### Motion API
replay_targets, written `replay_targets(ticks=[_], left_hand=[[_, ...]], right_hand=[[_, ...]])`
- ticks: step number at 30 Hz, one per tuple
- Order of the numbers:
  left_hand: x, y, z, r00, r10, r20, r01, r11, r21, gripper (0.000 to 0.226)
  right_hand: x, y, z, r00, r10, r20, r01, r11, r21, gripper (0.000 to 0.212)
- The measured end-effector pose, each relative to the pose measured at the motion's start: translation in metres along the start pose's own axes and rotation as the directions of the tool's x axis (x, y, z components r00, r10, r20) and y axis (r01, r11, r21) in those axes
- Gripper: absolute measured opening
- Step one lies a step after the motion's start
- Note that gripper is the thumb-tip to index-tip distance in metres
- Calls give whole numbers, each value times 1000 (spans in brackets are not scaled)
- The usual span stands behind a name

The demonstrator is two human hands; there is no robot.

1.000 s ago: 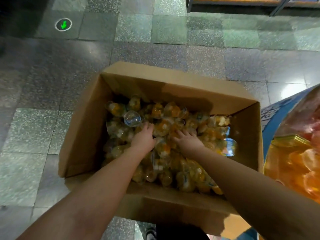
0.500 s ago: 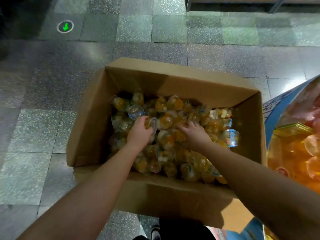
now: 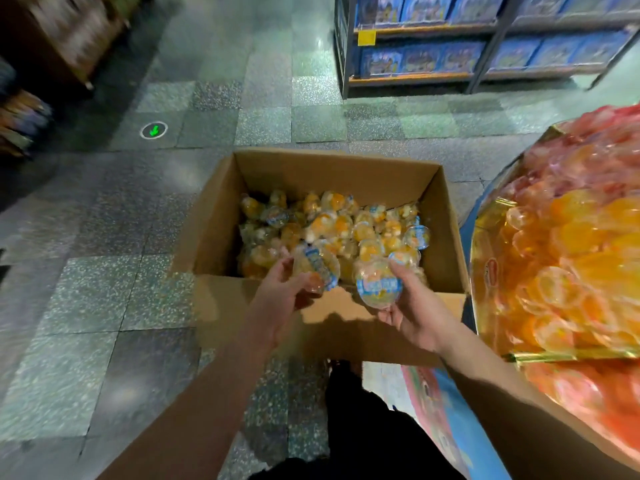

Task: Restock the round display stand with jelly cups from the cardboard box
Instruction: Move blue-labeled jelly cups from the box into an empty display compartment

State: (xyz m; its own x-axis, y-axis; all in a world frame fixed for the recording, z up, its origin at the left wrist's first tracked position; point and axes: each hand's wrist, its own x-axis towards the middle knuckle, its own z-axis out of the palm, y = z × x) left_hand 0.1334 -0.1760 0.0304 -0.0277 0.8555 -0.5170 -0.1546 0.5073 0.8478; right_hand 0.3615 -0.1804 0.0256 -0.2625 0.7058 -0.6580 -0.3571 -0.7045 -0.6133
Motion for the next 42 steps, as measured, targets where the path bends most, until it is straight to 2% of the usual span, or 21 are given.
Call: replay_targets(ticks=[3, 7, 9, 12, 15, 17, 20, 22, 24, 26, 29, 31, 34, 39, 42], left_hand=[[-57, -1, 20, 996, 39, 75, -36, 998, -47, 23], [-115, 1, 53, 973, 76, 217, -75, 997, -14, 39], [-138, 2, 75, 947, 87, 309, -90, 996, -5, 44], [-166, 1, 115, 895, 103, 434, -118, 993, 7, 35], [-193, -2, 158, 829, 77, 553, -132, 989, 60, 44], [-207, -11, 188, 797, 38, 603, -136, 984, 117, 49], [-225, -35, 235, 750, -5, 662, -149, 973, 175, 51], [-240, -53, 269, 720, -44, 693, -138, 969, 204, 49], [-257, -71, 304, 710, -71, 701, -123, 967, 223, 38], [-278, -90, 340, 681, -95, 726, -116, 965, 236, 37], [-311, -126, 390, 665, -145, 732, -34, 974, 223, 44], [-331, -154, 421, 655, -202, 728, 39, 971, 234, 44], [-357, -192, 467, 671, -270, 690, 48, 945, 323, 42], [-384, -252, 520, 746, -413, 523, 228, 896, 381, 17], [-384, -284, 538, 743, -499, 446, 327, 852, 408, 19]], right_hand=[[-63, 16, -2, 999, -34, -2, 34, 999, 43, 55], [-139, 27, -10, 992, -104, -68, 108, 992, 59, 50], [-174, 31, -20, 985, -133, -112, 143, 986, 81, 41], [-225, 36, -42, 967, -177, -185, 197, 975, 101, 29], [-272, 46, -73, 937, -204, -283, 245, 962, 119, 20], [-301, 55, -98, 915, -195, -352, 256, 957, 136, 23], [-344, 70, -138, 885, -164, -436, 257, 952, 164, 43], [-370, 82, -165, 866, -155, -476, 281, 938, 204, 42], [-396, 93, -193, 841, -157, -517, 307, 927, 217, 44], [-421, 106, -225, 821, -165, -547, 332, 917, 221, 46], [-461, 121, -277, 799, -151, -583, 365, 891, 269, 16], [-482, 135, -315, 784, -132, -607, 359, 894, 269, 17], [-502, 160, -370, 757, -67, -650, 329, 898, 291, 31], [-515, 193, -431, 753, 48, -656, 295, 867, 402, 15], [-512, 210, -459, 745, 120, -656, 269, 846, 460, 16]])
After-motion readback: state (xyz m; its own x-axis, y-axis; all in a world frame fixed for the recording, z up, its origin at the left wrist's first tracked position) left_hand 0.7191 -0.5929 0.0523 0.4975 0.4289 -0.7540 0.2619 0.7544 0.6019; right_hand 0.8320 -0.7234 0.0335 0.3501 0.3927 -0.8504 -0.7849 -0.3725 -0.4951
